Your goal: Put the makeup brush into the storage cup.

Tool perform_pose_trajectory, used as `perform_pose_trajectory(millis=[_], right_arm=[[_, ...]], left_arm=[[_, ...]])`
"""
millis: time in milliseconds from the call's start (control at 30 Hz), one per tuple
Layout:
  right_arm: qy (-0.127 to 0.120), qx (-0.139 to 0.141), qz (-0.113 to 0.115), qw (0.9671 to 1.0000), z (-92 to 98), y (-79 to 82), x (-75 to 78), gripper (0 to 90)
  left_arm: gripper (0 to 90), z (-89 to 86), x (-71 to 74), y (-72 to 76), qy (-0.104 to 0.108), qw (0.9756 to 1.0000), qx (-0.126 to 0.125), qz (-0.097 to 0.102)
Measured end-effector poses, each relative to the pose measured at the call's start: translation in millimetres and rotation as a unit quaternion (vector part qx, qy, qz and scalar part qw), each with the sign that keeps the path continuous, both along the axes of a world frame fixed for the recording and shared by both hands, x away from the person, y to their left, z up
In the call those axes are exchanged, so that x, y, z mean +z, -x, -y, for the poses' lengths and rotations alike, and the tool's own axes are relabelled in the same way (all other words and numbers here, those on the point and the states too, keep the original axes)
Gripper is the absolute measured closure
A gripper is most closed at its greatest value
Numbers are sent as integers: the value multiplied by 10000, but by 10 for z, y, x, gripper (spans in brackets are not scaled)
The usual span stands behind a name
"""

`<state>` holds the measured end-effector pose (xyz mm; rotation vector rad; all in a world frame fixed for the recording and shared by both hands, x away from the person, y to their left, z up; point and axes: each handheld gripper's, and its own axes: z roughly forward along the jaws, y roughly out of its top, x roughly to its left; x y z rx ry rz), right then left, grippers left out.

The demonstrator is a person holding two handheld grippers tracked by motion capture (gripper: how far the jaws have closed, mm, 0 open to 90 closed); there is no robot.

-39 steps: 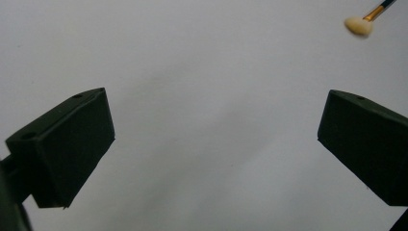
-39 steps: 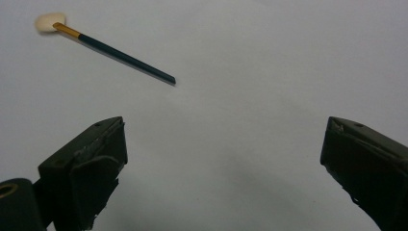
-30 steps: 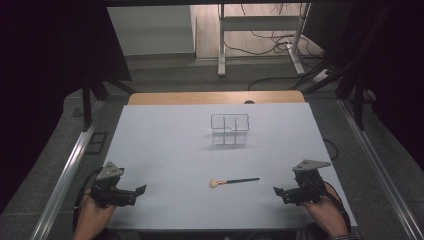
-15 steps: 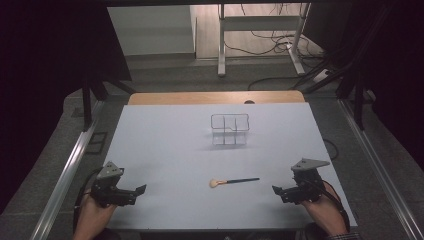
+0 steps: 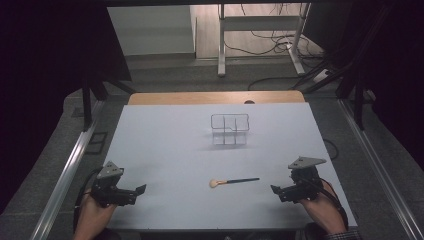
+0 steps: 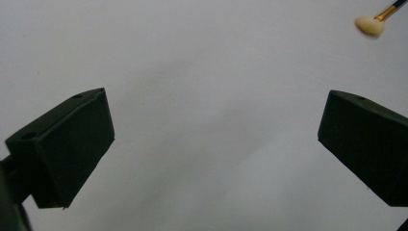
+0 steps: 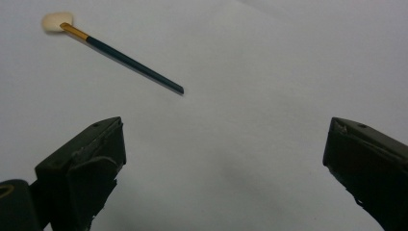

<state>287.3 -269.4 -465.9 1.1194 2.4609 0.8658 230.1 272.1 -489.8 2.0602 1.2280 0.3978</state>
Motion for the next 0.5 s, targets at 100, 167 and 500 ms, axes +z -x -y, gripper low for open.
perform_pose_trajectory(millis=[100, 167, 500], right_arm=[[-23, 11, -27, 10000, -13, -6, 11, 6], [2, 25, 2, 10000, -27, -21, 30, 2], [-48, -71, -158, 9998, -36, -79, 88, 0]], left_arm=[[0, 5, -3, -2, -7, 10000, 2, -5], [0, 10, -7, -4, -34, 10000, 0, -8], [0, 14, -4, -8, -68, 10000, -7, -13]])
